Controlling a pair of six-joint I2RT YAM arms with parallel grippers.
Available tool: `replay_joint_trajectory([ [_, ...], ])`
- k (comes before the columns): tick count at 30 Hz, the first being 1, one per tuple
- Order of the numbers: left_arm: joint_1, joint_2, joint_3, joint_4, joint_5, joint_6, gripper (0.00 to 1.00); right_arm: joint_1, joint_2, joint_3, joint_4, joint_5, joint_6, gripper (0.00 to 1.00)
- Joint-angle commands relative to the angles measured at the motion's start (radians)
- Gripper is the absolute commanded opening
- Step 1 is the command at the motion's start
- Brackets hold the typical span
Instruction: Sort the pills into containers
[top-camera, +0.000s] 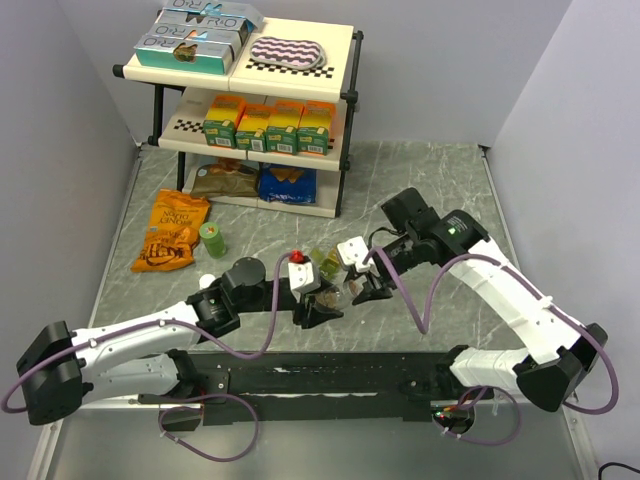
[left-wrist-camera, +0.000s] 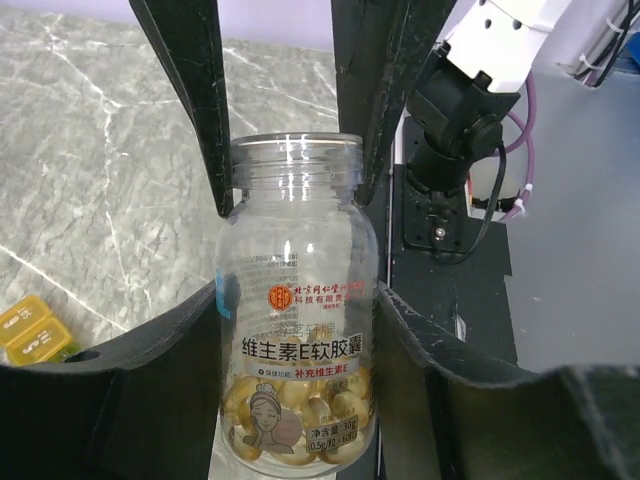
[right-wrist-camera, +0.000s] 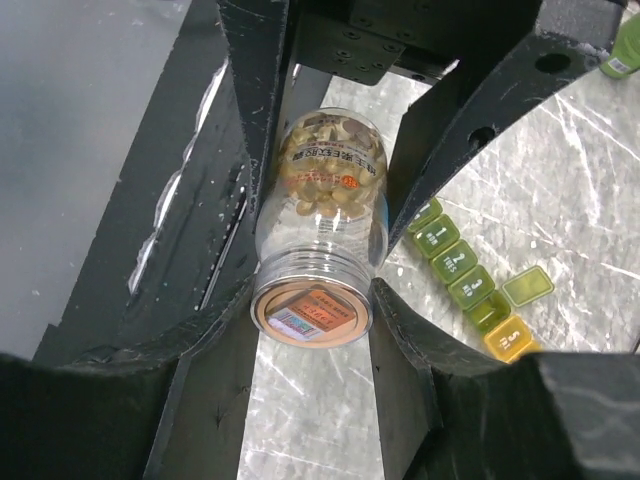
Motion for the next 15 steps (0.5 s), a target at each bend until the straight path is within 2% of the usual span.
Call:
replay_joint_trajectory([
  [1,0.000,-0.007,0.040,0.028,0.043,0.011,0.01,0.018,-0.021,0.008,0.135,-0.044,0.075,0.29],
  [2,0.000,-0.008,0.038,0.035,0.022,0.012,0.01,0.016,-0.033,-0.003,0.158,-0.048,0.118,0.52],
  [3,0.000,-0.013,0.037,0.038,0.000,0.016,0.01,0.013,-0.053,-0.011,0.174,-0.051,0.185,0.62],
  [5,-0.002,-0.018,0.031,0.065,-0.050,0.008,0.01,-0.005,-0.072,-0.014,0.195,-0.088,0.244,0.79],
  [7,-0.003,-0.028,0.017,0.109,-0.074,0.001,0.01,-0.068,-0.102,-0.018,0.237,-0.142,0.388,0.87],
  [8,-0.006,-0.030,0.011,0.126,-0.101,-0.004,0.01,-0.097,-0.113,-0.023,0.291,-0.159,0.451,0.95],
  [11,-0.020,-0.036,-0.012,0.185,-0.187,0.002,0.01,-0.177,-0.150,-0.049,0.381,-0.186,0.646,1.00],
  [15,-0.068,-0.012,-0.015,0.228,-0.352,0.024,0.01,-0.234,-0.170,-0.103,0.494,-0.165,0.963,1.00],
])
